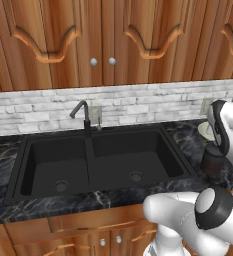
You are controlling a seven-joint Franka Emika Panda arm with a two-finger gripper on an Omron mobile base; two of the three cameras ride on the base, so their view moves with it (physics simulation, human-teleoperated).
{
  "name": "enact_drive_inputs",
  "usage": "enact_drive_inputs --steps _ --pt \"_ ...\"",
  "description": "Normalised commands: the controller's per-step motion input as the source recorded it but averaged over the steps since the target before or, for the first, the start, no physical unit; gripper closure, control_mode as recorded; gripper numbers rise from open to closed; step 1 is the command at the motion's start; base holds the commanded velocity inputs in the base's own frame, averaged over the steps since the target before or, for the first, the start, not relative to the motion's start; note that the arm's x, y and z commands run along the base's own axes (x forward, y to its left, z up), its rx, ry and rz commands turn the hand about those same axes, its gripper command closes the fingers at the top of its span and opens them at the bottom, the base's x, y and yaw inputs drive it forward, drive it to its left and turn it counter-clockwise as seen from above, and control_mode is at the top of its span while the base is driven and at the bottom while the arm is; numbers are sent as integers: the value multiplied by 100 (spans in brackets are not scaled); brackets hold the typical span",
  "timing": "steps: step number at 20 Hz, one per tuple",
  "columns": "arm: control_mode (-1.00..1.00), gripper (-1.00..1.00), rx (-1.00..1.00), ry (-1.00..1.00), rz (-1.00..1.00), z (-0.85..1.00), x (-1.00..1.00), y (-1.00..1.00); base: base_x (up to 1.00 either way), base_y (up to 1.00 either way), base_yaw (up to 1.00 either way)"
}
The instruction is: Place the bowl in the left basin and the jug in the right basin of the sink.
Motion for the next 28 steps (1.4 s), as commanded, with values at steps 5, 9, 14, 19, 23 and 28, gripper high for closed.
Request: enact_drive_inputs --steps 5,9,14,19,23,28 --pt "-100 -100 0 0 2 -14 13 -8 0 0 0" --pt "-100 -100 0 -1 4 -20 10 -6 0 0 0" --pt "-100 -100 1 -4 3 -15 22 -2 0 0 0" --pt "-100 -100 0 0 0 -16 27 -2 0 0 0" --pt "-100 -100 0 0 0 -14 27 -8 0 0 0" --pt "-100 -100 0 0 0 -15 19 -12 0 0 0"
